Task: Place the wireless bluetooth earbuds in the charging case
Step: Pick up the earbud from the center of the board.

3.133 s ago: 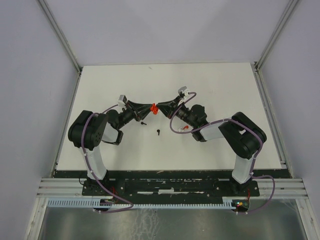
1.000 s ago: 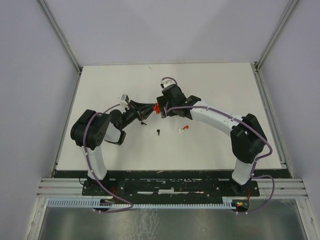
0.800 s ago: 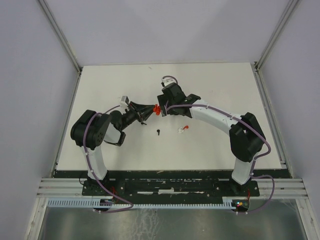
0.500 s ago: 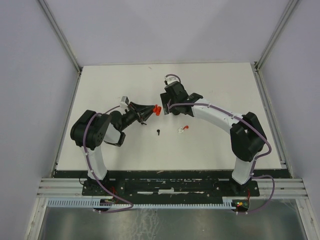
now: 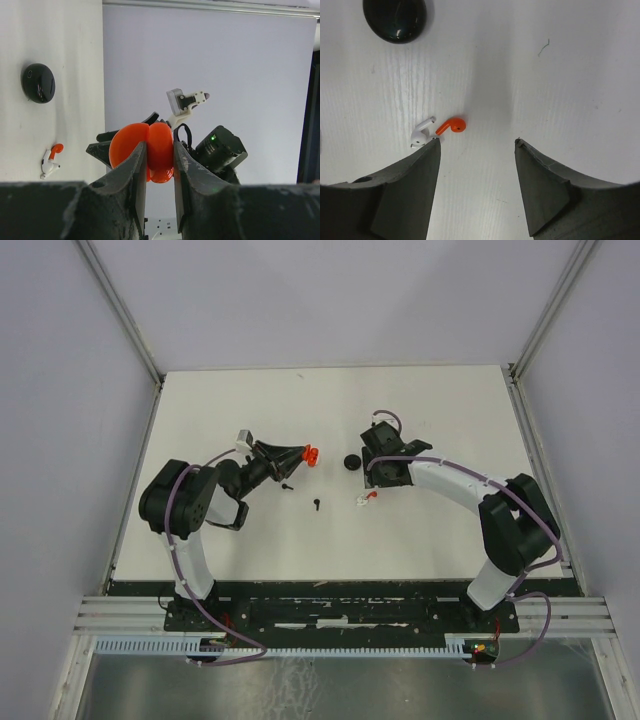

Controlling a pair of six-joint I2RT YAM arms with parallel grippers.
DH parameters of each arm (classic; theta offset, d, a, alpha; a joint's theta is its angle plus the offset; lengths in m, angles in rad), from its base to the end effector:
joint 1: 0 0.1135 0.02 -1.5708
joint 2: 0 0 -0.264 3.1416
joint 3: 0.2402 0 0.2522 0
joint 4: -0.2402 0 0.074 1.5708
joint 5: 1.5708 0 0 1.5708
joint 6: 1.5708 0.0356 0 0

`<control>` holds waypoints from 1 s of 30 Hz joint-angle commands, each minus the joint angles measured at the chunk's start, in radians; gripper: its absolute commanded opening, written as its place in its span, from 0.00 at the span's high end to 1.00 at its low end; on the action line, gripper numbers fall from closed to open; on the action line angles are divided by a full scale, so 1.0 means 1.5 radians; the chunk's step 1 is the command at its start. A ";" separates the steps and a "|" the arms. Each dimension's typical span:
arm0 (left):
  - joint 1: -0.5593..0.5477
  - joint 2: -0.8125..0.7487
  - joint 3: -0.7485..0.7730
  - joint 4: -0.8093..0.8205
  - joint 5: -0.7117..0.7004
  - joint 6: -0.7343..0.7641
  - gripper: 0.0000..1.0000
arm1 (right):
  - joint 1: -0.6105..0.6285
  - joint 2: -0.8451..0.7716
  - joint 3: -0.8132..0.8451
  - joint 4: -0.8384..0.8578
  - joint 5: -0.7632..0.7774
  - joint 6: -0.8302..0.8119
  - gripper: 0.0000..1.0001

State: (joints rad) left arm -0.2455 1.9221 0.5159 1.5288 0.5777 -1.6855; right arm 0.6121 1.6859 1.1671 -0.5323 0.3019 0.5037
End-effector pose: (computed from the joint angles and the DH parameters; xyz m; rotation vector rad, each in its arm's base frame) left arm 0.2991 -0.0950 0.1423 -0.7020 1.6800 -1.8967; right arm 0.2896 0.1904 0.2127 -0.0351 2.5476 0.0298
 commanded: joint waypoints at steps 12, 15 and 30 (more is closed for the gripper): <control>0.004 0.018 -0.003 0.123 0.013 0.004 0.97 | -0.005 0.022 -0.024 -0.015 0.041 0.016 0.32; 0.006 0.017 -0.004 0.124 0.014 0.004 0.97 | -0.004 0.039 -0.025 -0.009 0.039 0.011 0.32; 0.014 0.008 -0.010 0.124 0.021 0.004 0.97 | -0.014 0.097 -0.016 0.008 0.024 0.005 0.32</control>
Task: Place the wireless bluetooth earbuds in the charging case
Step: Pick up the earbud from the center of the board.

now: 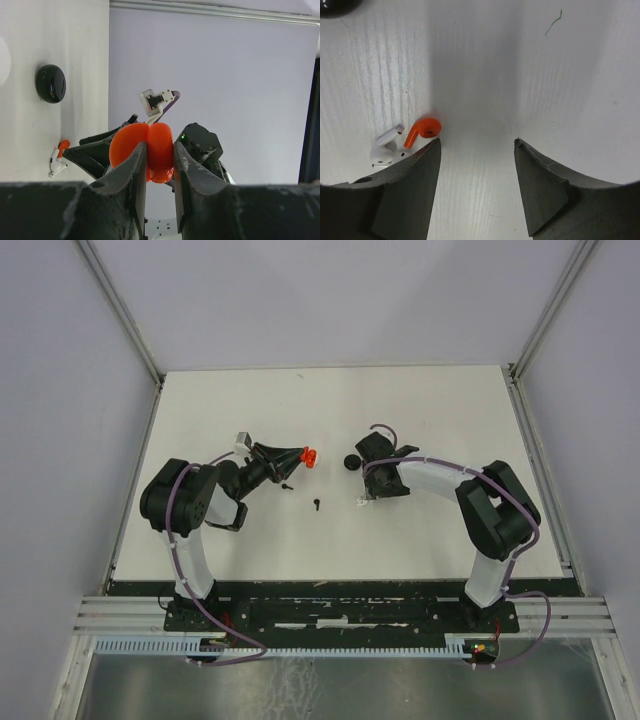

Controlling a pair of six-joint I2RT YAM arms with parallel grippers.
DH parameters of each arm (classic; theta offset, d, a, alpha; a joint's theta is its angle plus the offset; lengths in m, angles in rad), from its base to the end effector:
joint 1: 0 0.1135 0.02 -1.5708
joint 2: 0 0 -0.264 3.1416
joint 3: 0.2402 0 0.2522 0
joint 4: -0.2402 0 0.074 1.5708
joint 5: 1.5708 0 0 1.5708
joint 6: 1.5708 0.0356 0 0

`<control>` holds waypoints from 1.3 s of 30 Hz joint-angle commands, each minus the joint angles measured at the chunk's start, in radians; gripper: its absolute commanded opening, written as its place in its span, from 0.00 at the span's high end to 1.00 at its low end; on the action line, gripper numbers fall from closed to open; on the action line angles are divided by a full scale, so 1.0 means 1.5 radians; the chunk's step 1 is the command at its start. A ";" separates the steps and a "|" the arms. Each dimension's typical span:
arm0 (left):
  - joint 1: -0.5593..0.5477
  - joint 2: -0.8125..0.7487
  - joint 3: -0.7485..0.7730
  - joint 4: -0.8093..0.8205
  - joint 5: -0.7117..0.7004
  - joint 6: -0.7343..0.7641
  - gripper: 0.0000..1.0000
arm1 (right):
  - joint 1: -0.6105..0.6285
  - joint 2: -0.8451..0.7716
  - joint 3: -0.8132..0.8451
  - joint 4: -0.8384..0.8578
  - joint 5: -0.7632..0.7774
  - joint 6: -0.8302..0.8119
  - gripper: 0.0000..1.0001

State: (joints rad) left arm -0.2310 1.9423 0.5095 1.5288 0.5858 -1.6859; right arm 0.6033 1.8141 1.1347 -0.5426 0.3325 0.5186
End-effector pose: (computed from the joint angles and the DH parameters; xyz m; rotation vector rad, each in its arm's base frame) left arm 0.2993 -0.0906 0.1350 -0.7314 1.6973 -1.8842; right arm 0.2937 0.1882 0.1613 -0.0342 2.6708 -0.1291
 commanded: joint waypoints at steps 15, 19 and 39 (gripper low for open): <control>0.011 -0.005 -0.008 0.125 0.018 0.004 0.97 | -0.022 0.048 0.047 0.027 -0.018 -0.016 0.32; 0.013 -0.005 -0.010 0.126 0.019 0.003 0.97 | -0.023 0.035 0.047 0.019 0.007 -0.011 0.32; 0.017 -0.003 -0.013 0.133 0.021 0.001 0.97 | -0.018 -0.008 0.047 0.068 -0.153 -0.009 0.43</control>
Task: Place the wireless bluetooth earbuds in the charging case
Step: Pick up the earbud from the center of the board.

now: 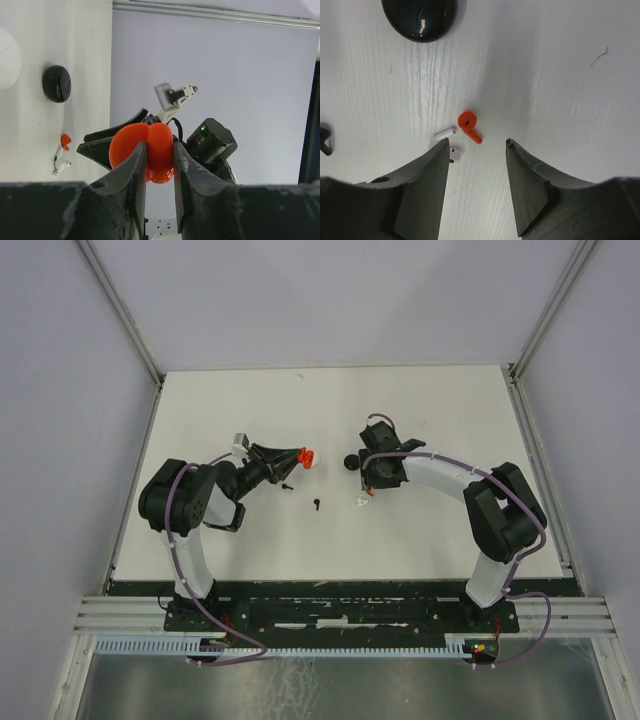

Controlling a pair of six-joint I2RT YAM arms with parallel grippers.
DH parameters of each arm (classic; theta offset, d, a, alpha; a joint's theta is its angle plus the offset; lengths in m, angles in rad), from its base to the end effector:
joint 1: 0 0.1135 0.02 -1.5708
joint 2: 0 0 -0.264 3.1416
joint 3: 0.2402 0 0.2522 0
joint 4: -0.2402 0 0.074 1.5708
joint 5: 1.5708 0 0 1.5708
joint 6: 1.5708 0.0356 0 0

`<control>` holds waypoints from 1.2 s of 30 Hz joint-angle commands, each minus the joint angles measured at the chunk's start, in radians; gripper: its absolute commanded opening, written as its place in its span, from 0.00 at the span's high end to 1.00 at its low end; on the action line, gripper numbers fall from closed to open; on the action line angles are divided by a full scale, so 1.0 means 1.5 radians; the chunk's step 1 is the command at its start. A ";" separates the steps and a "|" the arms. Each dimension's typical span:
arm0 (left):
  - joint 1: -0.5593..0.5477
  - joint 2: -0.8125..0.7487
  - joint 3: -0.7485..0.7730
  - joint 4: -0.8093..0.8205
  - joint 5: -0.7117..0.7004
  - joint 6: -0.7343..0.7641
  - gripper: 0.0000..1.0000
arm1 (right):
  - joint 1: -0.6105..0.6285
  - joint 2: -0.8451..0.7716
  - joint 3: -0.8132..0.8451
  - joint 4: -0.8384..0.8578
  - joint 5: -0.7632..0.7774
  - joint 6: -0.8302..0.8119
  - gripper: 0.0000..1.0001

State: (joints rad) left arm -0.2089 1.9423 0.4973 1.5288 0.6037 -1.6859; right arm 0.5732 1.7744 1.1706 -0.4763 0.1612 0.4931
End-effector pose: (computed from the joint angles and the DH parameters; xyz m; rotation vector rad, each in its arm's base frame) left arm 0.2981 -0.0839 0.1326 -0.7451 1.7050 -1.8765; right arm 0.3060 0.1907 0.1861 -0.0522 2.6350 0.1520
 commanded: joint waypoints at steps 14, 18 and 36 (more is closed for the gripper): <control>0.004 -0.002 -0.006 0.134 0.010 0.002 0.97 | 0.005 0.065 0.048 0.032 -0.056 0.009 0.46; 0.003 -0.001 -0.006 0.134 0.010 0.002 0.97 | 0.006 0.076 0.059 0.025 -0.050 0.003 0.47; 0.008 -0.001 -0.010 0.134 0.012 0.004 0.97 | 0.006 0.093 0.081 -0.029 -0.005 -0.015 0.57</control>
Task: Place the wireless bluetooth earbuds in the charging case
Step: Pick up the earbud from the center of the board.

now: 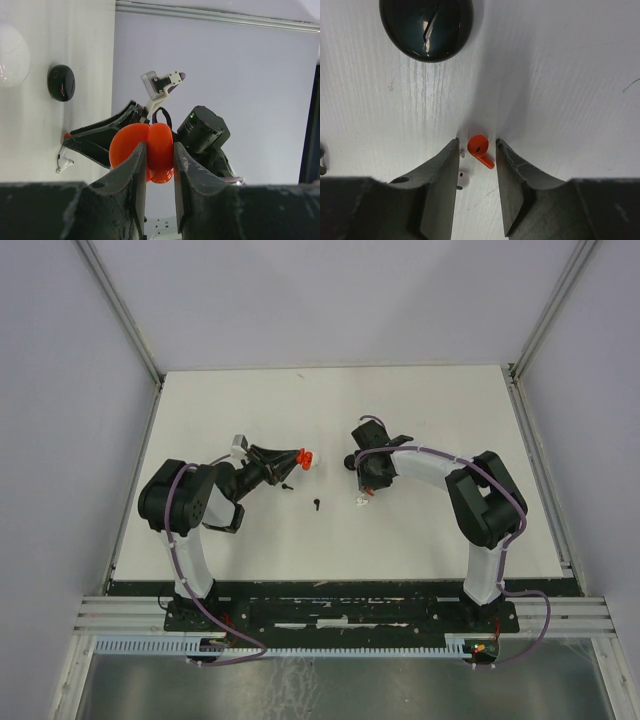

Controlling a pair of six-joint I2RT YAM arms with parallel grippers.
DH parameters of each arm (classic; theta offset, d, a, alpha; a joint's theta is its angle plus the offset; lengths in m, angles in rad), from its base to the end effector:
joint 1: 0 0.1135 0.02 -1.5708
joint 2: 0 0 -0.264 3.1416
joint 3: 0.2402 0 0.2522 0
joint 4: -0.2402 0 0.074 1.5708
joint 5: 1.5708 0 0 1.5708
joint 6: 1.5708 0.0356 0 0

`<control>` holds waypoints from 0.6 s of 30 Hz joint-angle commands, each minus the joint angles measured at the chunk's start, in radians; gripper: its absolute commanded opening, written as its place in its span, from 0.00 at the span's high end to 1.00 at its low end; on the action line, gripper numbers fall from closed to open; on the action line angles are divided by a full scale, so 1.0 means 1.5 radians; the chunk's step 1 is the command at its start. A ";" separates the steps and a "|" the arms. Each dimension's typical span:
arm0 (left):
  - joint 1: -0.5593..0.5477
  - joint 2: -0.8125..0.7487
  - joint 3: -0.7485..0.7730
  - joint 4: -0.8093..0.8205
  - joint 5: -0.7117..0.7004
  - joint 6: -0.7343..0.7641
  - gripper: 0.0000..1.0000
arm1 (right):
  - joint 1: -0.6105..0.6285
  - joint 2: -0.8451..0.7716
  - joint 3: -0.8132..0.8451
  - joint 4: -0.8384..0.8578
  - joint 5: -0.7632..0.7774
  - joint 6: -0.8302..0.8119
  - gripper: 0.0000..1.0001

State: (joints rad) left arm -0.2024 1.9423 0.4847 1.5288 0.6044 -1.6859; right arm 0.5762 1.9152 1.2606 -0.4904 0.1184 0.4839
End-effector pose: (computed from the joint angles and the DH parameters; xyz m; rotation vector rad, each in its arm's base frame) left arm 0.2958 -0.0814 0.1302 -0.7613 1.7107 -1.8691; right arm 0.3253 0.2063 0.1609 -0.0904 2.7099 0.1577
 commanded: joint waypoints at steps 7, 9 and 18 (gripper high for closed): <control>0.004 -0.003 -0.003 0.134 0.011 0.003 0.97 | 0.004 0.008 0.023 -0.024 0.024 -0.012 0.64; 0.003 -0.003 -0.004 0.134 0.011 0.004 0.97 | 0.004 0.009 0.023 -0.026 0.024 -0.012 0.67; 0.004 -0.003 -0.005 0.134 0.011 0.004 0.97 | 0.004 0.009 0.033 -0.032 0.022 -0.013 0.78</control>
State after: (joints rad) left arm -0.2024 1.9423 0.4831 1.5288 0.6044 -1.6859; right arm 0.5762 1.9171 1.2678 -0.5236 0.1371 0.4721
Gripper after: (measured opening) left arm 0.313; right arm 0.260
